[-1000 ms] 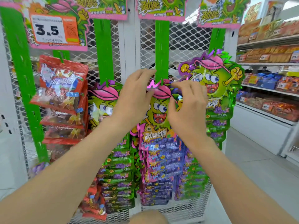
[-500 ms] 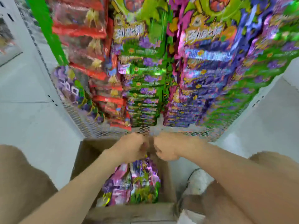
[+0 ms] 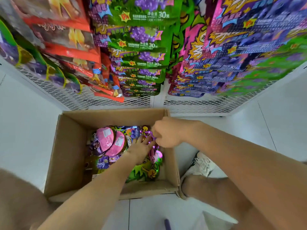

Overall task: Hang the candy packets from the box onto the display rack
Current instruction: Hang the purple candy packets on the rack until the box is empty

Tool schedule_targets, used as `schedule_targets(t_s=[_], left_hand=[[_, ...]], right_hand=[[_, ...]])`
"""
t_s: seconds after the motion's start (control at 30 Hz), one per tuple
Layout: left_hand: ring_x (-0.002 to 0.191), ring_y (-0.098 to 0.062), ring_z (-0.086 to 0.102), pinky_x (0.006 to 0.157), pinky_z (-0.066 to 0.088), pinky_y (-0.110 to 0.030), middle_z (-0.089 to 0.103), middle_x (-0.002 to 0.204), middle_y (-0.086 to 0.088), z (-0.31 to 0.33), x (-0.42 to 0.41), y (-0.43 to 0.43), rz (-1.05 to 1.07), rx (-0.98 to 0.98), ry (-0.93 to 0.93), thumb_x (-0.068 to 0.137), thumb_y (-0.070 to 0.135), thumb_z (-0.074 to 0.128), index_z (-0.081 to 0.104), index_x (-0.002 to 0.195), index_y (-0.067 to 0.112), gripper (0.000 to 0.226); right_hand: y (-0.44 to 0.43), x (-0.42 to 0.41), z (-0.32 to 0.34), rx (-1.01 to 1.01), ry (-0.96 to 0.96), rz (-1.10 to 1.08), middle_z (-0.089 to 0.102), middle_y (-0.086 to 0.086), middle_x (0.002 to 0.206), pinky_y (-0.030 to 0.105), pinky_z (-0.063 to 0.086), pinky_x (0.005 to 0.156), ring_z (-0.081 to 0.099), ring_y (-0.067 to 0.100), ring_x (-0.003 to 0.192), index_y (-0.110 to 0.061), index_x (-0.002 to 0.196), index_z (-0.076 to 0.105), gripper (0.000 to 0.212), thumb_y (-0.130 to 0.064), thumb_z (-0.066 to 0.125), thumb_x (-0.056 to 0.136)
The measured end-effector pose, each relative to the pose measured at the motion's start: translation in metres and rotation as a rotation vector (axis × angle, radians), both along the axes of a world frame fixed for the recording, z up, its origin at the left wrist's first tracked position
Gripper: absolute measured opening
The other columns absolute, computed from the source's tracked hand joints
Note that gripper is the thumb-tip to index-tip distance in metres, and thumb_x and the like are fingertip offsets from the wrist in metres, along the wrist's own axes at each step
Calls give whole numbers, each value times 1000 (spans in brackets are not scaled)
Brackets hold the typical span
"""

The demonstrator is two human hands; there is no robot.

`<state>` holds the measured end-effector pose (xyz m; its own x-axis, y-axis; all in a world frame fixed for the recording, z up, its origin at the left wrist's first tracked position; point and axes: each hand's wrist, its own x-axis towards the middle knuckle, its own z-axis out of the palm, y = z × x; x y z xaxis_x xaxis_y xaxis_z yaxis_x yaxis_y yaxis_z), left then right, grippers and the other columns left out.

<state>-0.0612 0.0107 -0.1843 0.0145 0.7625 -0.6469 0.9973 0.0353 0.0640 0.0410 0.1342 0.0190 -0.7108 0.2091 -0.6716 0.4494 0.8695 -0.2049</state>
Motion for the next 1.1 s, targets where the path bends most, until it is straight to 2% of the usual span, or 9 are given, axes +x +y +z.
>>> schedule_targets(t_s=[0.27, 0.37, 0.47, 0.57, 0.67, 0.83, 0.97, 1.03, 1.1], left_hand=[[154, -42, 20, 125, 8, -70, 37, 161, -8, 2, -9, 10, 42, 72, 91, 106, 16, 53, 47, 157, 23, 52], [145, -35, 31, 123, 14, -67, 52, 147, -3, 10, -27, 5, 84, 132, -30, 101, 27, 63, 65, 136, 24, 35], [125, -26, 54, 108, 34, -46, 66, 116, 3, 37, -44, 2, 235, 219, -299, 97, 30, 73, 64, 104, 26, 12], [87, -7, 58, 77, 36, -30, 57, 86, 16, 78, -63, 4, 388, 285, -585, 96, 14, 76, 56, 90, 24, 23], [82, 3, 58, 77, 44, -24, 64, 87, 14, 137, -82, 4, 381, 407, -662, 100, 20, 73, 65, 100, 20, 8], [72, 5, 48, 72, 40, -20, 57, 73, 22, 214, -88, -12, 498, 434, -784, 108, 11, 59, 64, 93, 20, 18], [73, 10, 51, 74, 38, -13, 57, 74, 22, 262, -78, -23, 609, 493, -833, 109, 12, 58, 64, 93, 24, 21], [67, 9, 51, 71, 37, -16, 52, 68, 16, 279, -71, -25, 624, 531, -818, 109, 11, 58, 61, 85, 29, 30], [76, -2, 59, 77, 41, -30, 57, 74, 18, 299, -66, -28, 632, 610, -789, 106, 23, 63, 68, 87, 30, 21]], right_hand=[[2, -10, -21, -131, -54, -87, 63, 16, 78, 44, 56, 79, 59, 34, 79, -1, 85, 68, 26, -18, 53, 99], [3, -13, -16, -152, -42, -92, 71, 24, 97, 46, 56, 80, 65, 39, 97, 3, 102, 73, 26, -11, 51, 99], [9, -10, -10, -79, -22, -29, 62, 20, 80, 46, 55, 75, 59, 38, 86, 5, 98, 70, 19, -6, 56, 93], [13, -3, 6, -37, -28, 0, 63, 11, 87, 39, 53, 69, 61, 29, 82, 3, 113, 66, 36, -21, 76, 87], [18, 3, 29, -121, 14, -25, 68, 2, 118, 33, 56, 87, 66, 22, 103, -5, 131, 59, 71, -35, 92, 76], [23, 9, 71, -66, 237, -214, 68, 15, 106, 41, 56, 80, 68, 34, 104, -1, 110, 62, 41, -27, 82, 86], [14, 21, 109, -183, 402, -425, 63, 11, 138, 28, 46, 101, 52, 30, 140, 6, 147, 48, 65, -17, 76, 93], [4, 23, 120, -176, 476, -469, 62, 28, 137, 48, 51, 104, 57, 38, 133, 10, 136, 56, 56, -17, 73, 90], [-9, 25, 129, -113, 641, -513, 71, 28, 105, 54, 54, 86, 71, 35, 104, 3, 103, 68, 38, -27, 63, 81]])
